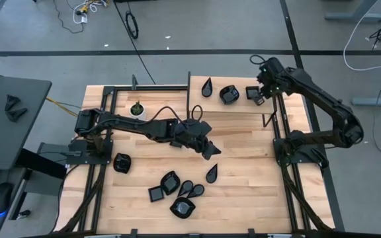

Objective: Pick & Place Mini shaped plates
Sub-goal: Stack the square plate on top of the square plate on the shelf, then stack the leaf-shaped plate on top of the leaf-shaped plate on the shelf

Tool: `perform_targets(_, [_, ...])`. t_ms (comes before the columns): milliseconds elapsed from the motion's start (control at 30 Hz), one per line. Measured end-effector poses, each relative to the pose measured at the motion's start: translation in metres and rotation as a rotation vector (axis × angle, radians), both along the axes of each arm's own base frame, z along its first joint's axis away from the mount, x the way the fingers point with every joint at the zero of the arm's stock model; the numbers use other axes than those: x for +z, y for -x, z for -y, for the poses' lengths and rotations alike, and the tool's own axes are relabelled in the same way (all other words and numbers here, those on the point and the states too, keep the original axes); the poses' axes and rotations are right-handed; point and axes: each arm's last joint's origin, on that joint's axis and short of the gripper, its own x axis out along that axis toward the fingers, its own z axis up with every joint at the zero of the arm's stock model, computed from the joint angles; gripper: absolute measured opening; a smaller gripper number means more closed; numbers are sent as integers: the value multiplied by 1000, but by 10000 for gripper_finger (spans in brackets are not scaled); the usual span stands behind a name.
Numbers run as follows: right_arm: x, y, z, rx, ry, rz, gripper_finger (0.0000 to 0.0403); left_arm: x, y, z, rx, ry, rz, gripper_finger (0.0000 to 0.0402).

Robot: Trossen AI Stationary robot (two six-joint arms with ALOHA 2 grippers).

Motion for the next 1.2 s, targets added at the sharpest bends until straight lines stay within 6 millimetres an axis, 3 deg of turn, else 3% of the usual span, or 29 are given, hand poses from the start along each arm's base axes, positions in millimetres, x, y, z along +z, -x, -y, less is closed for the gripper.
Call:
perform_targets(200, [7, 5, -11, 0, -34, 81, 6, 0, 0, -1, 1, -1, 0, 94])
perform_targets(433, [4, 4, -7, -85, -34, 69, 3, 0, 0, 0, 0, -2, 0, 94])
perform_targets(833, [6, 6, -13, -50, -82, 117, 3, 9, 6, 10, -38, 60, 0, 94])
perform_targets(1033, [22, 19, -33, -51, -13, 146, 3, 28, 19, 8, -20, 30, 12, 94])
perform_targets(1200, [38, 24, -66, -41, 5, 301, 3, 32, 41, 10, -32, -38, -138, 94])
